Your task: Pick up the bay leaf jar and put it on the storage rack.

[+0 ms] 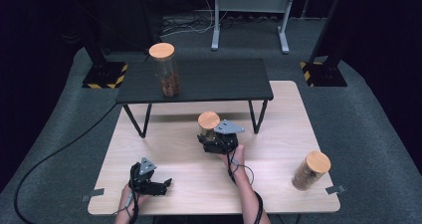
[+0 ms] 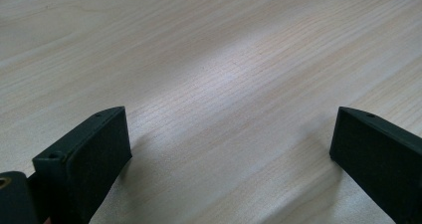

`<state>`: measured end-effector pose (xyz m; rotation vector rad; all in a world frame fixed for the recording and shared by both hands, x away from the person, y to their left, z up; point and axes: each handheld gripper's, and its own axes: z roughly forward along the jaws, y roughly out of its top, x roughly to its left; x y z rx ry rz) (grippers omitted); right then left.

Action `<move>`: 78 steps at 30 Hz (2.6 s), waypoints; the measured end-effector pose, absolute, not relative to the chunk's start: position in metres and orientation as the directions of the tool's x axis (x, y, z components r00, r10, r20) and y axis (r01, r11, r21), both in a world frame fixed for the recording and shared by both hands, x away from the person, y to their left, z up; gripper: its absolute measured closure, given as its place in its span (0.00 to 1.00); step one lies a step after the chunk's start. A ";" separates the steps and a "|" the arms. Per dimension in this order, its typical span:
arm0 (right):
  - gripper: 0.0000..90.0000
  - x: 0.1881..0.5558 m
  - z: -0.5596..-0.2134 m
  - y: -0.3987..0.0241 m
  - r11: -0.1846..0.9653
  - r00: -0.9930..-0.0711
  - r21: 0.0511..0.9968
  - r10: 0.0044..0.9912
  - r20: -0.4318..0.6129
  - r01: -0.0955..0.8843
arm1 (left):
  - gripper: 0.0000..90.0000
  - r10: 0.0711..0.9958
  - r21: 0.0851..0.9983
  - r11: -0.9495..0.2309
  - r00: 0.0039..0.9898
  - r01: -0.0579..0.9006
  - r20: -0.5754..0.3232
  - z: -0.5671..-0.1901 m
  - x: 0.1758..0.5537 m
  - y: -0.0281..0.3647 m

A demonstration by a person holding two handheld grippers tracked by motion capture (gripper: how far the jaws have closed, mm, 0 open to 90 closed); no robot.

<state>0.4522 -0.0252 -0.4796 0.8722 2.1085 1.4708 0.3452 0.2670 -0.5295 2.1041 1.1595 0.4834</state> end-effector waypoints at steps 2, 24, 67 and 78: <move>0.28 0.451 -0.478 -0.026 0.246 -0.713 0.936 0.701 0.007 0.250 | 0.02 0.845 0.712 -0.374 0.534 0.594 -0.002 -0.529 0.345 0.267; 0.28 0.437 -0.451 -0.032 0.252 -0.726 0.940 0.688 -0.008 0.228 | 0.02 0.845 0.712 -0.374 0.535 0.594 -0.002 -0.529 0.345 0.267; 0.28 0.429 -0.400 -0.036 0.222 -0.728 0.946 0.685 0.023 0.238 | 0.02 0.845 0.713 -0.374 0.535 0.593 -0.001 -0.529 0.345 0.267; 0.28 0.430 -0.388 -0.038 0.220 -0.733 0.948 0.680 0.021 0.231 | 0.02 0.845 0.715 -0.372 0.534 0.591 -0.002 -0.530 0.345 0.267</move>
